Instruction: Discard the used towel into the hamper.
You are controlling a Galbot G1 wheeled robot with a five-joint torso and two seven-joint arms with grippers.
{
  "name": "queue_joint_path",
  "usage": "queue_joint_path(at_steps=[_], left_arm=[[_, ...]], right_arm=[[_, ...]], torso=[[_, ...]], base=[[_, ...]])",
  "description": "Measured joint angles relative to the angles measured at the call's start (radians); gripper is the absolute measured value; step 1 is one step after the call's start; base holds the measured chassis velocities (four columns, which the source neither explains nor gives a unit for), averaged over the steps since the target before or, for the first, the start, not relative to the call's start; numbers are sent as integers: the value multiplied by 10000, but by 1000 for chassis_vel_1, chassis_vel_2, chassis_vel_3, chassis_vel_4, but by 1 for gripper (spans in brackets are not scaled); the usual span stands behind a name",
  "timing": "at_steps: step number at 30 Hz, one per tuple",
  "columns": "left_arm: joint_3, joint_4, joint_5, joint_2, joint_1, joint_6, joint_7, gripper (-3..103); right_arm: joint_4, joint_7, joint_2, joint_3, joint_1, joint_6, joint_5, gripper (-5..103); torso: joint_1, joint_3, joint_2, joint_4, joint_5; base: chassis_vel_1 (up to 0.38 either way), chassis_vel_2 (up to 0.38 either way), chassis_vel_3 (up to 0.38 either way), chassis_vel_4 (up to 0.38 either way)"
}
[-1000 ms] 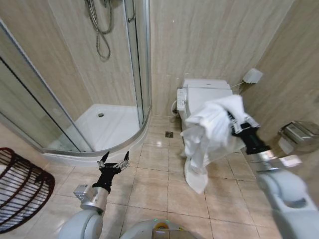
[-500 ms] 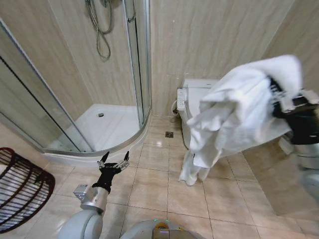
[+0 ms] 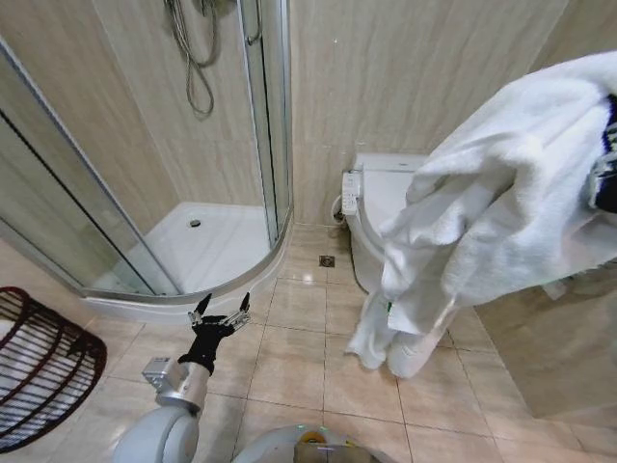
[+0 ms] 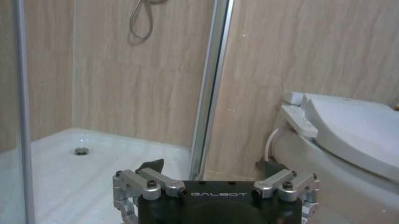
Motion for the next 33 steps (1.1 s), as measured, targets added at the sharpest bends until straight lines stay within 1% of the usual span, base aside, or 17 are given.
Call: queue_joint_path(at_steps=[4,7,8,10,13,18,23,26,27,30,33], left_arm=[[0,0,0,0,0,0,0,100],[0,0,0,0,0,0,0,100],[0,0,0,0,0,0,0,100],[0,0,0,0,0,0,0,100],[0,0,0,0,0,0,0,100],[0,0,0,0,0,0,0,100],[0,0,0,0,0,0,0,100],[0,0,0,0,0,0,0,100],[0,0,0,0,0,0,0,100],[0,0,0,0,0,0,0,100],[0,0,0,0,0,0,0,100]], right_arm=[[5,139,-73,0,70,-108,-2,13],[5,207,103,-152,135,-207,-150,13],[5,207,103,-152,135,-207,-150,13],[0,220,243,-204,131,-260,-190,13],[-7,239,207,-214,109,-252,-216,13],[-60,381,-95,-187,175,-146,-233,13],[-90,412,-254,-189,267,-86,-247,13],[-138,440,-503,-189,381,145,-229,13],[-138,440,-503,-189,381,145,-229,13],[-79,608,-665,-236,555,252,15,13],[-47,774,-664,-304,579,254,205,13]], torso=[[32,112,144,1,-1],[70,248,317,1,0],[70,248,317,1,0],[102,330,428,0,3],[131,401,529,0,2],[198,582,779,0,0],[259,683,941,1,0],[304,805,1108,0,0],[304,805,1108,0,0],[339,919,1256,1,-1],[370,983,1352,1,-1]], base=[[0,0,0,0],[0,0,0,0],[0,0,0,0],[0,0,0,0],[0,0,0,0],[0,0,0,0],[0,0,0,0],[0,0,0,0],[0,0,0,0],[0,0,0,0],[0,0,0,0]])
